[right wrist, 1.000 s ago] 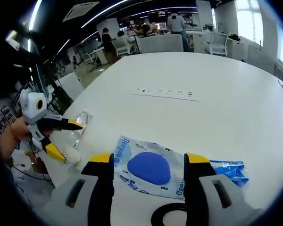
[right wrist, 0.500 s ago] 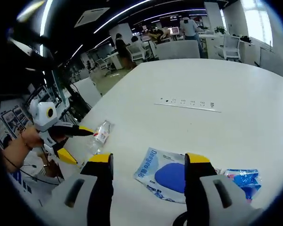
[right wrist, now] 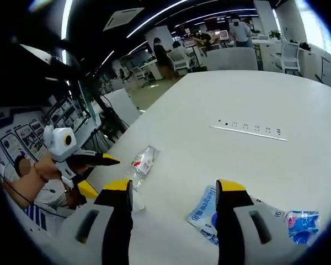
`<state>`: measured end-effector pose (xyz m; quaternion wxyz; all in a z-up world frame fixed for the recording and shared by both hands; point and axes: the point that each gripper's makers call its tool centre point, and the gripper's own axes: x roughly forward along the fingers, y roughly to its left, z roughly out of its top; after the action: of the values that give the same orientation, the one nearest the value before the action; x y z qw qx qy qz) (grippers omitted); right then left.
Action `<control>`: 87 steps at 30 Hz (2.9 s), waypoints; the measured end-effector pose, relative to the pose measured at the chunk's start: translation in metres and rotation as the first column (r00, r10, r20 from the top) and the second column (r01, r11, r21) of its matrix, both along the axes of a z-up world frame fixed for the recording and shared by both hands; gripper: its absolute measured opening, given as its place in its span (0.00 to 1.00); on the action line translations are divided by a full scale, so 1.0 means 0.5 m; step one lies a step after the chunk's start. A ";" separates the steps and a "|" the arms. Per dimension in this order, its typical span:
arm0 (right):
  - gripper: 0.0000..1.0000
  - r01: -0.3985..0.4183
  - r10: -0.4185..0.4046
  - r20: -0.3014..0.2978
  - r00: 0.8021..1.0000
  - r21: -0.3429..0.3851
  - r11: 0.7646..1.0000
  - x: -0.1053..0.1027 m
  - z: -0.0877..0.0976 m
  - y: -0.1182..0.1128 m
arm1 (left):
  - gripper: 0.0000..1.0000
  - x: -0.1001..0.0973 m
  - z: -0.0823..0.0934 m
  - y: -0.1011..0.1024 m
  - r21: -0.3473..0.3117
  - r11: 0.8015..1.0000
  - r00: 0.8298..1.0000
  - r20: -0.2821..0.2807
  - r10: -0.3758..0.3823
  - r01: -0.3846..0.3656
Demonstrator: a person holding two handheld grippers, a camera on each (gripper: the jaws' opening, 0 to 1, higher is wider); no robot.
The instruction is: Arrange the tabletop items into an orderly group along one side of the table until the central work area is clear of visible clutter.
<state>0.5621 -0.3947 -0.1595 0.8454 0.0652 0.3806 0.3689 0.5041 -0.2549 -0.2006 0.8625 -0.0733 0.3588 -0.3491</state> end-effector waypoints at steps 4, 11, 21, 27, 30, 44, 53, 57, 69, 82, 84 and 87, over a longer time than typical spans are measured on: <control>0.59 -0.038 0.038 0.007 0.999 0.009 0.999 0.003 0.009 0.038 | 0.80 -0.009 0.003 0.030 0.002 1.000 1.000 0.003 0.027 -0.027; 0.58 -0.086 0.088 -0.027 0.996 0.054 0.995 0.025 0.004 0.094 | 0.81 -0.006 0.012 0.072 -0.012 0.998 0.998 0.015 0.068 -0.068; 0.56 -0.124 0.135 -0.088 0.987 0.117 0.985 0.042 -0.022 0.167 | 0.81 -0.012 0.010 0.120 -0.028 0.992 0.993 0.011 0.121 -0.121; 0.55 -0.139 0.158 -0.117 0.981 0.153 0.978 0.054 -0.035 0.212 | 0.81 -0.020 0.007 0.148 -0.043 0.987 0.988 0.008 0.155 -0.154; 0.54 -0.136 0.165 -0.152 0.974 0.183 0.974 0.059 -0.043 0.233 | 0.81 -0.023 0.004 0.161 -0.056 0.983 0.985 0.004 0.173 -0.172; 0.48 -0.119 0.209 -0.285 0.935 0.304 0.945 0.093 -0.091 0.345 | 0.80 -0.036 -0.014 0.214 -0.099 0.965 0.970 -0.006 0.244 -0.243; 0.44 -0.121 0.241 -0.369 0.898 0.319 0.940 0.122 -0.155 0.400 | 0.80 -0.039 -0.030 0.230 -0.124 0.954 0.962 -0.015 0.272 -0.272; 0.43 -0.122 0.251 -0.398 0.882 0.322 0.939 0.126 -0.183 0.407 | 0.80 -0.040 -0.034 0.235 -0.137 0.950 0.960 -0.017 0.279 -0.279; 0.40 -0.114 0.270 -0.462 0.845 0.338 0.934 0.156 -0.252 0.427 | 0.79 -0.024 -0.053 0.237 -0.166 0.943 0.957 -0.024 0.289 -0.289; 0.40 -0.130 0.303 -0.496 0.814 0.353 0.927 0.155 -0.296 0.456 | 0.79 -0.010 -0.054 0.238 -0.192 0.938 0.956 -0.013 0.293 -0.290; 0.39 -0.135 0.310 -0.496 0.812 0.357 0.924 0.155 -0.298 0.459 | 0.79 -0.009 -0.056 0.238 -0.193 0.937 0.956 -0.016 0.293 -0.290; 0.39 -0.143 0.325 -0.494 0.807 0.370 0.918 0.150 -0.299 0.465 | 0.79 -0.010 -0.059 0.238 -0.196 0.937 0.957 -0.017 0.290 -0.287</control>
<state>0.6371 -0.1620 -0.3092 0.6272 0.2535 0.5466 0.4934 0.4991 -0.1361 -0.2301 0.8950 -0.2079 0.3027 -0.2531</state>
